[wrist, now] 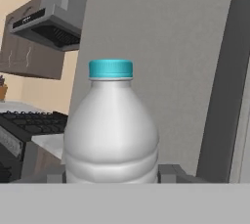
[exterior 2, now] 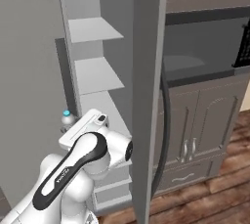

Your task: Take the bottled waters from the counter and place them in the freezer to freeze. Close the freezer door after placing the bottles.

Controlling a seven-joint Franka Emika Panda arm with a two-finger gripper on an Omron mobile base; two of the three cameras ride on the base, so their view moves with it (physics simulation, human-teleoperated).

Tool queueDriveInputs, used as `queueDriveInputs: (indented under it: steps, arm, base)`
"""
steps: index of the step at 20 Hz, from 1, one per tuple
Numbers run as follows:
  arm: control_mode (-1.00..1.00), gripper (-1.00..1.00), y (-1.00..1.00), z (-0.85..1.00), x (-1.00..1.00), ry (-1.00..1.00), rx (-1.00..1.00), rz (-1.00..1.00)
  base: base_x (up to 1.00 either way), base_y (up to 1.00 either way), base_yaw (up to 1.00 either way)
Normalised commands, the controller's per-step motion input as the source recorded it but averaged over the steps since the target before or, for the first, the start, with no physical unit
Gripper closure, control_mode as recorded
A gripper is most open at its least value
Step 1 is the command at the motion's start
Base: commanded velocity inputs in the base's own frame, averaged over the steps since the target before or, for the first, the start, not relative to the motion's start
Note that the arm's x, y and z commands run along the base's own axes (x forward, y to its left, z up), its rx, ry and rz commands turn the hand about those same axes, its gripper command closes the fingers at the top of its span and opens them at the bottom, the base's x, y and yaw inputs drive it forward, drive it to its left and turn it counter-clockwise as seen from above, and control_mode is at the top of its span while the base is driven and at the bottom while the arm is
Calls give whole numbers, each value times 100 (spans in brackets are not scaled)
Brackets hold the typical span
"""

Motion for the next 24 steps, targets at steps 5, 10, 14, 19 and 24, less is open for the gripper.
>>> queueDriveInputs:
  steps: [5, 10, 14, 19, 24]
  arm:
    - [100, 100, 0, 0, 0, 0, 0, 0]
    - [100, 100, 0, 0, 0, 0, 0, 0]
    - [100, 100, 0, 0, 0, 0, 0, 0]
    - [100, 100, 0, 0, 0, 0, 0, 0]
    - [100, 100, 0, 0, 0, 0, 0, 0]
  base:
    - [3, -4, 25]
    - [15, -22, 19]
    - [25, -33, 5]
    - [24, -35, 0]
    - [18, -27, 0]
